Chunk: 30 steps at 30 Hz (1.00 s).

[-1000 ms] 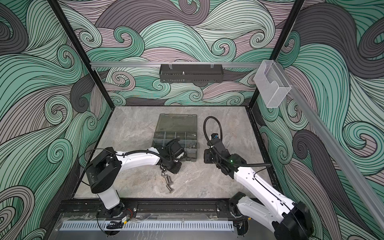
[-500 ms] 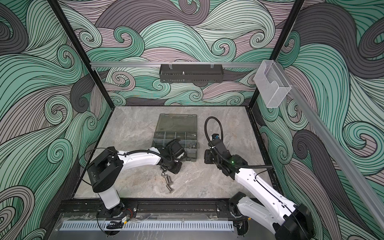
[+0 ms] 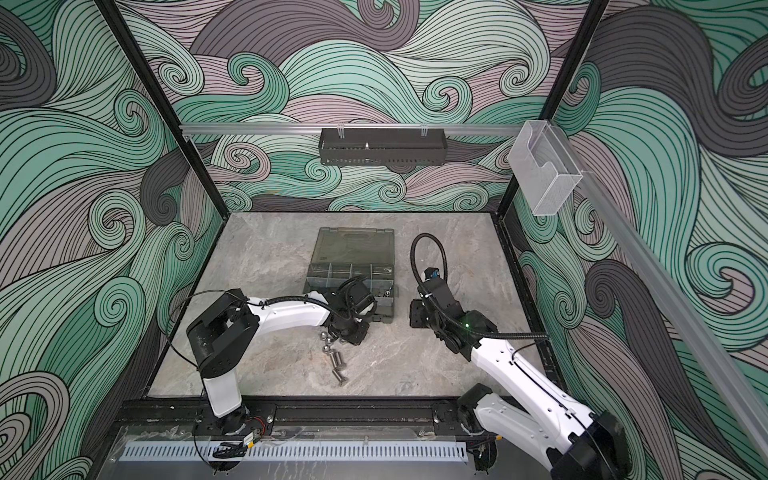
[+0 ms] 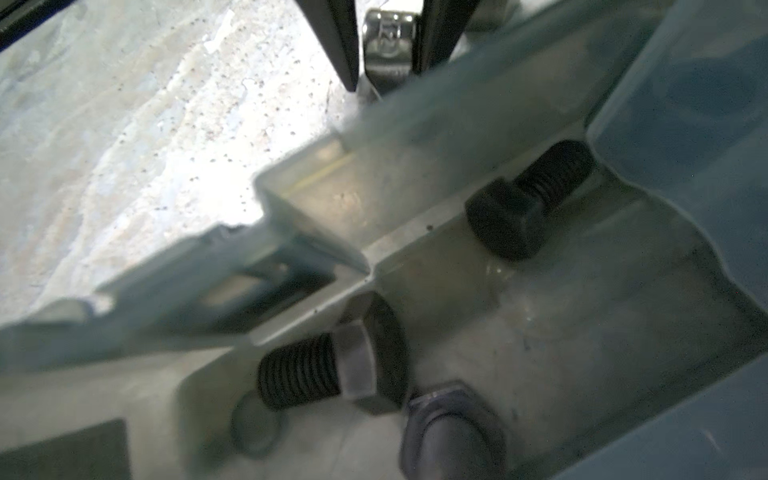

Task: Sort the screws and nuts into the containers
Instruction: 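Close the left gripper on the silver wing nut beside the box, then lift the wing nut with the left gripper into the wing-nut compartment and release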

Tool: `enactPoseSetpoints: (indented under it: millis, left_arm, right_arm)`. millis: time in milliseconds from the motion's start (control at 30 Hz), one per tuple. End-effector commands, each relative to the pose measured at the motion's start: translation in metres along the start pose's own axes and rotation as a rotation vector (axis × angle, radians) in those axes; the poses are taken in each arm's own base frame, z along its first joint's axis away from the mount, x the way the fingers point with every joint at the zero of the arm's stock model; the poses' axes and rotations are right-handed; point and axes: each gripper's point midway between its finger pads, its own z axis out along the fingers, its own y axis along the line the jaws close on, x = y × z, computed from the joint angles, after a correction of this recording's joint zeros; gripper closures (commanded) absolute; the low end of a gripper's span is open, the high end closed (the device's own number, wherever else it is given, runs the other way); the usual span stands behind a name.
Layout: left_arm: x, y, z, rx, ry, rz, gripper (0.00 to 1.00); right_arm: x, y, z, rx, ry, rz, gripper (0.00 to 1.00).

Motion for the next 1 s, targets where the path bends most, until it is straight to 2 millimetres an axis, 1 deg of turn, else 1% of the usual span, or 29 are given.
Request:
enactPoseSetpoints:
  millis: [0, 133, 267, 367, 567, 633, 700, 833, 967]
  left_arm:
    - [0.004, -0.003, 0.005, -0.002, 0.02, 0.023, 0.75]
    - [0.009, -0.002, 0.008, -0.007, 0.029, 0.024, 0.78]
    - [0.009, -0.004, 0.006, 0.003, 0.027, 0.03, 0.8]
    - [0.0, -0.013, -0.004, 0.035, -0.001, 0.037, 0.81]
    - [-0.039, -0.027, -0.049, 0.048, -0.119, 0.076, 0.82]
    - [-0.054, -0.028, -0.064, 0.04, -0.161, 0.091, 0.82]
    - [-0.068, -0.027, -0.074, 0.031, -0.19, 0.103, 0.82]
    - [-0.094, -0.019, -0.083, 0.013, -0.215, 0.104, 0.82]
    - [-0.118, -0.007, -0.084, 0.012, -0.235, 0.086, 0.82]
  right_arm:
    - [0.006, -0.005, 0.001, 0.011, 0.017, 0.01, 0.64]
    - [0.006, -0.005, 0.001, 0.013, 0.015, 0.01, 0.64]
    - [0.006, -0.005, 0.001, 0.015, 0.014, 0.011, 0.64]
    - [0.006, -0.007, 0.001, 0.018, 0.012, 0.015, 0.64]
    - [0.007, -0.01, -0.001, 0.024, 0.005, 0.02, 0.64]
    - [0.007, -0.011, -0.002, 0.026, 0.003, 0.022, 0.64]
    - [0.007, -0.012, -0.003, 0.027, 0.002, 0.025, 0.64]
    - [0.008, -0.013, -0.003, 0.025, 0.005, 0.028, 0.64]
    - [0.01, -0.013, -0.004, 0.019, 0.007, 0.036, 0.64]
